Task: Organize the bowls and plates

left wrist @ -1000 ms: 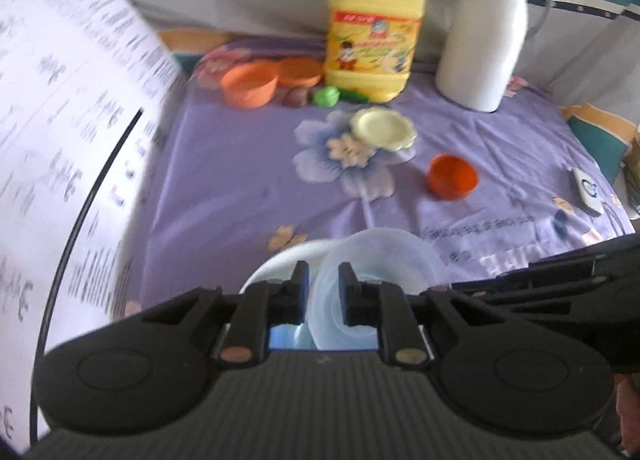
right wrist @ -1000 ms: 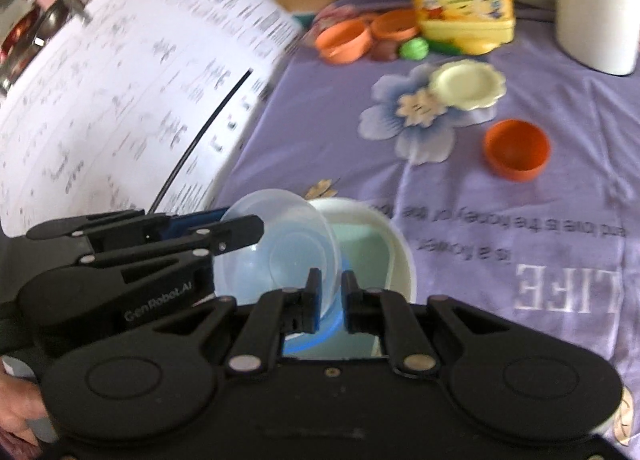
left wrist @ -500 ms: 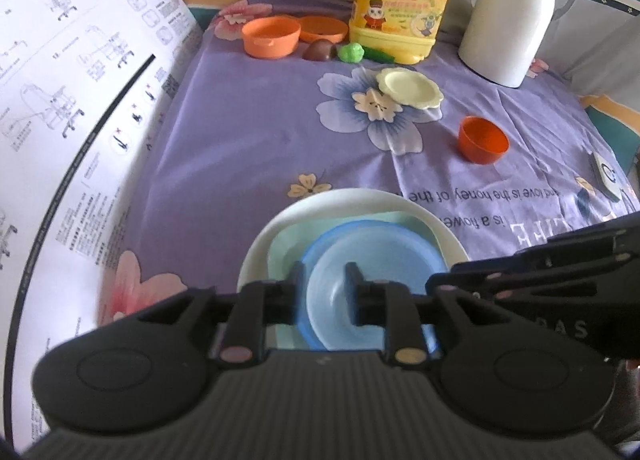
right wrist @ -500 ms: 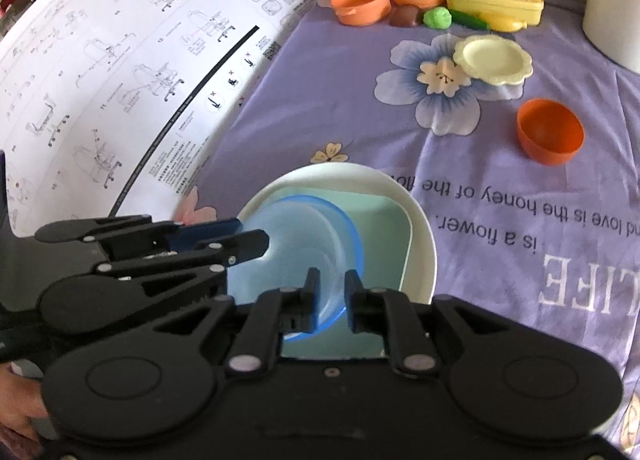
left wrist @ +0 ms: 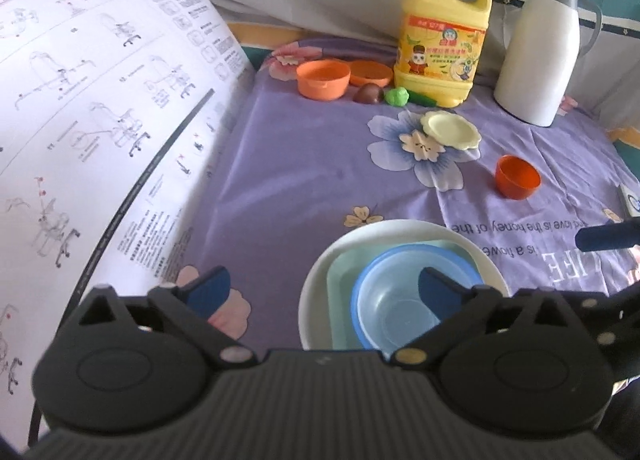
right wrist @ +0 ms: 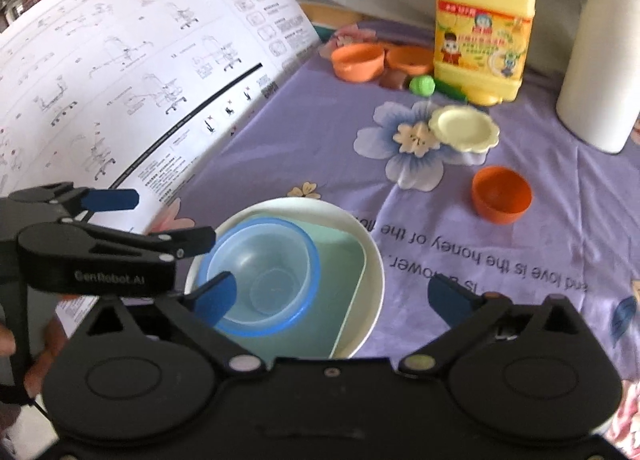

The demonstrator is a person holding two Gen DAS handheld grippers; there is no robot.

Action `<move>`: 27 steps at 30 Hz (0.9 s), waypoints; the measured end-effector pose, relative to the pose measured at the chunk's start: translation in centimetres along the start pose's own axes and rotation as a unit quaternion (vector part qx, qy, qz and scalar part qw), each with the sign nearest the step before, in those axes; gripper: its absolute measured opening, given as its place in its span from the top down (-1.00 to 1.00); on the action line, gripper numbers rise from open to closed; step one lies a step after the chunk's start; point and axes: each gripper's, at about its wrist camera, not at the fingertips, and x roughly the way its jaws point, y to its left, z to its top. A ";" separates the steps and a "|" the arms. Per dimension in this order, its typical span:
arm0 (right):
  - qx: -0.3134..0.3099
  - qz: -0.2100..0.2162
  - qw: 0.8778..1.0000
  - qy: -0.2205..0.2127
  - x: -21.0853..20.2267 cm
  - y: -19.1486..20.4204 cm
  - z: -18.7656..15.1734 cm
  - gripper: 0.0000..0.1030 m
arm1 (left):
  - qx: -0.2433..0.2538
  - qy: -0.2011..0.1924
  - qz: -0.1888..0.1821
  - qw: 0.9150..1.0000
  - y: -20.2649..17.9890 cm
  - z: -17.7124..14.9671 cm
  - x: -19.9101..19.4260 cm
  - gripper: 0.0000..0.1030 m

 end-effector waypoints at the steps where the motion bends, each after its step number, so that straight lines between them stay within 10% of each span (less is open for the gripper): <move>1: -0.003 -0.001 1.000 -0.004 -0.4 0.0 -0.1 -1.00 | -0.003 -0.001 -0.002 1.000 0.0 -0.1 -0.2 -0.99; 27: -0.040 -0.018 0.998 -0.037 -7.6 -1.3 -8.5 -1.00 | 0.015 -0.042 0.023 0.999 -1.7 -5.8 -6.3 -0.99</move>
